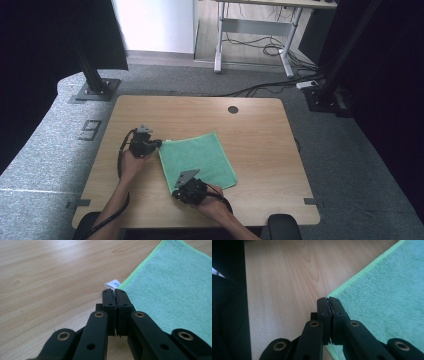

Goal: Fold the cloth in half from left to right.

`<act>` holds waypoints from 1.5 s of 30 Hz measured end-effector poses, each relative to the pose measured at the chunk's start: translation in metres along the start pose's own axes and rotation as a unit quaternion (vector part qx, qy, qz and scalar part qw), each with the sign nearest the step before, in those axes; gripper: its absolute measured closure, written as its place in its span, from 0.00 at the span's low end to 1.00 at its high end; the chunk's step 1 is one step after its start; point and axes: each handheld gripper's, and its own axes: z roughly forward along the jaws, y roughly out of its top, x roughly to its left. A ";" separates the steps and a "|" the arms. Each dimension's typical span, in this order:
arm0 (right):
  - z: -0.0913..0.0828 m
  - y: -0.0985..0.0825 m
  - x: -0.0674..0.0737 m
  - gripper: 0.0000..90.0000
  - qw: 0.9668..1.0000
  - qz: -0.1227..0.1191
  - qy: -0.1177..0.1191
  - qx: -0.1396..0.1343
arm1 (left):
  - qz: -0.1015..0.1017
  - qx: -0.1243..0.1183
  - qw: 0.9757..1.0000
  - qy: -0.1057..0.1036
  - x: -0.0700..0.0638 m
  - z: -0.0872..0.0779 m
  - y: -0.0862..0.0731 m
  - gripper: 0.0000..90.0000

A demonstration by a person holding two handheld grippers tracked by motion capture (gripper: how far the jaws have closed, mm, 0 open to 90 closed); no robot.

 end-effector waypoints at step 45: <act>-0.099 -0.075 -0.067 0.97 0.987 0.109 -0.113 -0.038 | 0.066 -0.007 0.997 -0.031 -0.076 0.076 0.087 0.97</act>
